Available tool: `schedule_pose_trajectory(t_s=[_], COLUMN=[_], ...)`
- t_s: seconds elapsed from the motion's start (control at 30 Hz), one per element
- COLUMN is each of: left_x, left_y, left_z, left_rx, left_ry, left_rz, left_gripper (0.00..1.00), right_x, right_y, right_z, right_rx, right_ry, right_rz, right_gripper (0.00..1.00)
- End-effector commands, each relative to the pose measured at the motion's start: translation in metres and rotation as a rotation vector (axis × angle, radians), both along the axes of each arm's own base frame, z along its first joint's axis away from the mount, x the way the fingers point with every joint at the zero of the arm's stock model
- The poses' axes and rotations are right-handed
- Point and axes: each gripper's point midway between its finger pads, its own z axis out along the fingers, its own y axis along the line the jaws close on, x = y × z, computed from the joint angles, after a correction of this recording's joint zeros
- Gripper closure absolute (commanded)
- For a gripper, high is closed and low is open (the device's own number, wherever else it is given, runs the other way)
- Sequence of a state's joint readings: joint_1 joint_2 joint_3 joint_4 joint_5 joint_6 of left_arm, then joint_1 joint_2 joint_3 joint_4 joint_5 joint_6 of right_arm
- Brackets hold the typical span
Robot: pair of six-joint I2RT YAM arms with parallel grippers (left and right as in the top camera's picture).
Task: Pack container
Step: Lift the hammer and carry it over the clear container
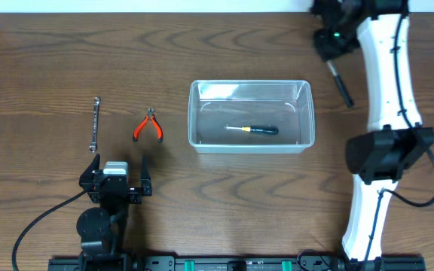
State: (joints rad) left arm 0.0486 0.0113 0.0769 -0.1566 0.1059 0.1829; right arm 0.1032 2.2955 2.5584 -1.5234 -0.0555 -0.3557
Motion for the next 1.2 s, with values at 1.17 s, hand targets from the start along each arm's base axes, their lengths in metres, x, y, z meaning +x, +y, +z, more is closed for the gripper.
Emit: schedule_pose_trajectory(t_s=[1.17], left_x=[0.000], left_y=[-0.003], left_z=[-0.015], left_rx=[-0.013], left_ry=[0.036], left_rz=[-0.014], left_gripper=[0.02], right_x=[-0.113], right_y=[0.203], right_z=[-0.023], right_rx=[0.007], right_ry=[0.097], right_rz=[0.801], right_gripper=[0.99])
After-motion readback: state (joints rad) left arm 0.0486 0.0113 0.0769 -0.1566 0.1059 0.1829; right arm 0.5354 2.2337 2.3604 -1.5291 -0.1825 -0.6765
